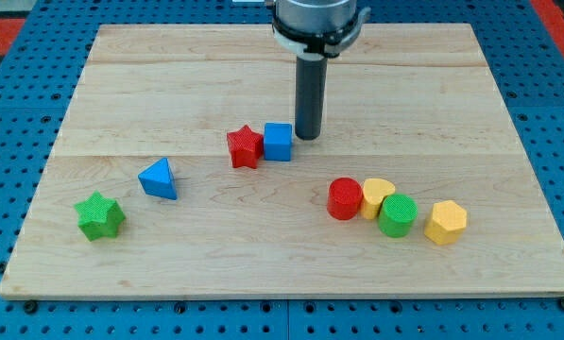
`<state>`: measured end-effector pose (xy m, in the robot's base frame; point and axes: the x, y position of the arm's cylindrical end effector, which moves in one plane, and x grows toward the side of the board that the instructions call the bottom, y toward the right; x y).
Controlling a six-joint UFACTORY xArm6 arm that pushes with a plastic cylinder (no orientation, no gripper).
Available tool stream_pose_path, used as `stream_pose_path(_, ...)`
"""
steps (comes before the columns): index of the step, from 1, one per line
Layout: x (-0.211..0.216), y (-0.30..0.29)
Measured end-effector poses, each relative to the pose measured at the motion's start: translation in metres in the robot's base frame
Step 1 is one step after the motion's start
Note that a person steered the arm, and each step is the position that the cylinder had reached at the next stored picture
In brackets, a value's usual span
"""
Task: Point your arm to red circle
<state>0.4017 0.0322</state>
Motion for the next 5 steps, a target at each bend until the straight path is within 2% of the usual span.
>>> stream_pose_path(1,0.031,0.054)
stream_pose_path(2,0.057,0.072)
stream_pose_path(4,0.059,0.061)
stream_pose_path(5,0.069,0.021)
